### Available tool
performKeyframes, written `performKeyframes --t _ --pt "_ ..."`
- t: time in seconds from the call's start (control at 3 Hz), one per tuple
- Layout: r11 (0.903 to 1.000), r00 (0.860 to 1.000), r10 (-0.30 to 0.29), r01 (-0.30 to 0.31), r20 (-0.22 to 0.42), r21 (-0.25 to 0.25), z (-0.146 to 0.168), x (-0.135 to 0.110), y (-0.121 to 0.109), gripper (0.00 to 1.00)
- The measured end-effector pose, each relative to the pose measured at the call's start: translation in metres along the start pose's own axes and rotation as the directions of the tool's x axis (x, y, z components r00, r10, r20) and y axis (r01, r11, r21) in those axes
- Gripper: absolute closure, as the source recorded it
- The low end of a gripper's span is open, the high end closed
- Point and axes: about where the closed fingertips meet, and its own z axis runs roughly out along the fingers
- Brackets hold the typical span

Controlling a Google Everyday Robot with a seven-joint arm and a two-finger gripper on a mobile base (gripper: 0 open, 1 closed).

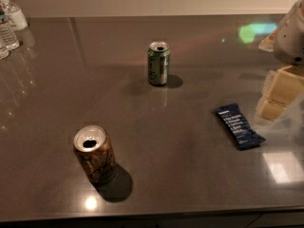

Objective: Move rxbar blueberry near orange can

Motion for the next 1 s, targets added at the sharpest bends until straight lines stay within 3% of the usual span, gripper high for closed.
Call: performKeyframes --t 0.33,0.67,1.0 --pt "0.9949 0.994 0.100 -0.100 -0.035 -0.006 0.017 0.007 -0.013 0.00" --pt "0.9625 0.959 0.271 -0.271 -0.078 0.005 0.040 0.027 -0.022 0.00" --pt "0.9266 0.922 0.375 -0.376 -0.100 0.008 0.053 0.035 -0.017 0.00"
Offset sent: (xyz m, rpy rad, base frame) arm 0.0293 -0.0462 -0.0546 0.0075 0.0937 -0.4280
